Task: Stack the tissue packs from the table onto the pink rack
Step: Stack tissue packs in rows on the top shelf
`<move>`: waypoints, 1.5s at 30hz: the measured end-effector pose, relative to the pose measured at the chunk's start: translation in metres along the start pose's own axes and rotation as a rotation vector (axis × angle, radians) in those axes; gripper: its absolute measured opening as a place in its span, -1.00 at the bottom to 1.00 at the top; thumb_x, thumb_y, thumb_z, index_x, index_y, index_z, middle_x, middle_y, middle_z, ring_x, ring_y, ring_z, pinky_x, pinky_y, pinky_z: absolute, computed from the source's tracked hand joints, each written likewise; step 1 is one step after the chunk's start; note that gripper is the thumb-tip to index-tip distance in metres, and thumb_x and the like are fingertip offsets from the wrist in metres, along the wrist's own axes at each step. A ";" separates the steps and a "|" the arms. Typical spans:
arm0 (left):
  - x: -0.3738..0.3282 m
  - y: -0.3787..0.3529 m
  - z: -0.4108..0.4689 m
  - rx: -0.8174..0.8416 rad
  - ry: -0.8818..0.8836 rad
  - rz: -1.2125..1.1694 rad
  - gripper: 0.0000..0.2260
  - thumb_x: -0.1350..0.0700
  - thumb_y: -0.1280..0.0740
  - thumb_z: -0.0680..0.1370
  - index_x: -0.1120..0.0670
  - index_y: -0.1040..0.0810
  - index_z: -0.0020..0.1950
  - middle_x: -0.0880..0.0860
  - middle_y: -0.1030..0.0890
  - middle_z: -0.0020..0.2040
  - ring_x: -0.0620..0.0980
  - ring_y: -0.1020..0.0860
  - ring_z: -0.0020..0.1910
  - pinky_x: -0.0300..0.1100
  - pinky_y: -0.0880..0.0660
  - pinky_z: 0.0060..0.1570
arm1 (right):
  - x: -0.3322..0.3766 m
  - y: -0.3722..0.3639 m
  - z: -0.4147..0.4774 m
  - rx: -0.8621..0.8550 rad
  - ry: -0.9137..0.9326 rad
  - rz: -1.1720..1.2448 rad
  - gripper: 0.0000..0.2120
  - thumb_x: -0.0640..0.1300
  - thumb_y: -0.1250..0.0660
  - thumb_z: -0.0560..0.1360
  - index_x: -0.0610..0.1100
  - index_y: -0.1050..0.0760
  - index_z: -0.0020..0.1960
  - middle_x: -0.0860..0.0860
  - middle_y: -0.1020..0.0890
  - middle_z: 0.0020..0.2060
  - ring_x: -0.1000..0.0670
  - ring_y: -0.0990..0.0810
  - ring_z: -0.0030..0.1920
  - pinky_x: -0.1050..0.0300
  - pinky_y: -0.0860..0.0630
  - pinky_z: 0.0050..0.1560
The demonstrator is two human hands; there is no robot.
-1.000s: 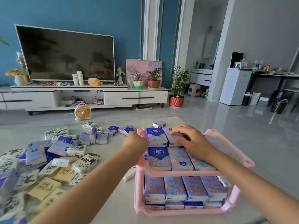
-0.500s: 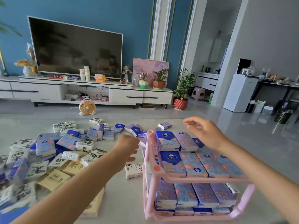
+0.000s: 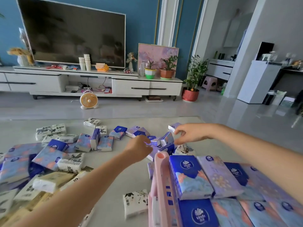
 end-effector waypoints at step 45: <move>-0.159 0.057 -0.142 -0.454 -0.338 -0.097 -0.56 -0.20 -0.40 0.26 -0.20 -0.44 0.10 -0.22 -0.48 -0.09 -0.22 -0.50 -0.08 -0.28 -0.42 -0.17 | -0.096 0.060 -0.134 -0.094 0.176 0.879 -0.83 -0.25 -0.34 0.44 -0.20 -0.46 0.03 -0.07 -0.64 -0.24 0.06 -0.54 -0.40 0.28 -0.49 -0.43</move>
Point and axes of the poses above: each hand's wrist, its own z-axis towards the middle knuckle, its own y-axis out of the back of the hand, x = y × z, the point moved 6 cm from there along z, towards the middle knuckle
